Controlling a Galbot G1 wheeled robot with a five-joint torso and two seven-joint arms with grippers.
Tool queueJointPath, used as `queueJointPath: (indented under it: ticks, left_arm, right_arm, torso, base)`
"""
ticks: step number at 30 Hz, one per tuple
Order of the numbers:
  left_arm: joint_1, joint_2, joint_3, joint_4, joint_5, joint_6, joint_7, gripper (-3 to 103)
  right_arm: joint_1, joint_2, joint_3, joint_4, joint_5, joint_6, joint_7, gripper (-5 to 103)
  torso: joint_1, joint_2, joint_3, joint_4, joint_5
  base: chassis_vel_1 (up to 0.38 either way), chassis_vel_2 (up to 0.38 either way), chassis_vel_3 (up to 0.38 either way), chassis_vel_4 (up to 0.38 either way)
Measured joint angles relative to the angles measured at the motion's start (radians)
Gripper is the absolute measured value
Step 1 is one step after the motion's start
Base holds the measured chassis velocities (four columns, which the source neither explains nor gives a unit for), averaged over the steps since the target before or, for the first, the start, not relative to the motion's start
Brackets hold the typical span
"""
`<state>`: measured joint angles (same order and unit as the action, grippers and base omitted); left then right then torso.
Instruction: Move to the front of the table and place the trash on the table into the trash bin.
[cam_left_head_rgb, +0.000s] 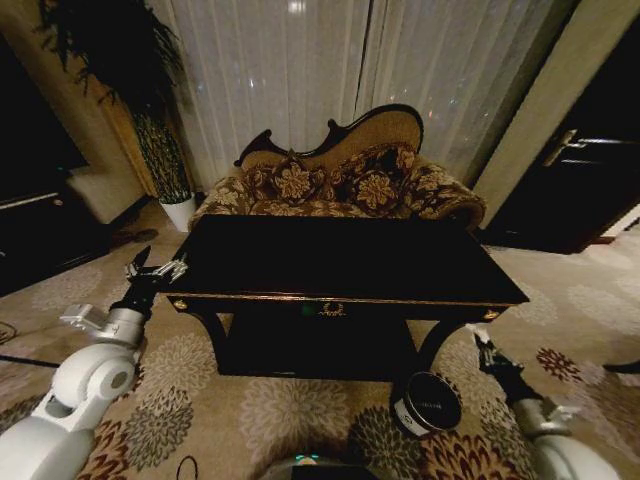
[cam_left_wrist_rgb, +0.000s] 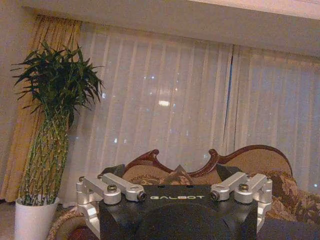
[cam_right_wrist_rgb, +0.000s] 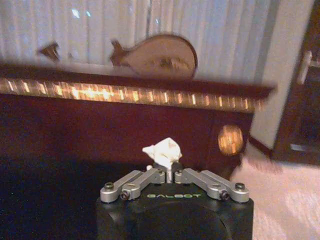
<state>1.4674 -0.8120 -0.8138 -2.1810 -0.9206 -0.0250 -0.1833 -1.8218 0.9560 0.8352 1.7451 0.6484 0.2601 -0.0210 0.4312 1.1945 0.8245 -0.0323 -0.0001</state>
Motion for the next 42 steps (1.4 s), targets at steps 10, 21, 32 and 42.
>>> queueJointPath:
  ticks: [10,21,32,42]
  left_arm:
    - [0.0,0.0,0.0,0.0,0.0,0.0,0.0,100]
    - [0.0,0.0,0.0,0.0,0.0,0.0,0.0,100]
    - [0.0,0.0,0.0,0.0,0.0,0.0,0.0,100]
    - [0.0,0.0,0.0,0.0,0.0,0.0,0.0,100]
  right_arm:
    - [0.179,0.057,-0.174,-0.294,-0.086,0.019,-0.009,3]
    - [0.33,0.119,-0.273,-0.55,-0.15,0.038,-0.003,3]
    - [0.45,0.161,-0.31,-0.779,-0.193,0.066,-0.005,3]
    - [0.584,0.196,-0.339,-0.91,-0.199,0.069,-0.015,3]
  torso:
    - [0.0,0.0,0.0,0.0003,0.0]
    - [0.0,0.0,0.0,0.0001,-0.0003]
    - [0.0,0.0,0.0,-0.0001,0.0]
    - [0.0,0.0,0.0,0.0003,0.0]
  base:
    - [0.0,0.0,0.0,0.0]
    - [0.0,0.0,0.0,0.0]
    - [0.0,0.0,0.0,0.0]
    - [0.0,0.0,0.0,0.0]
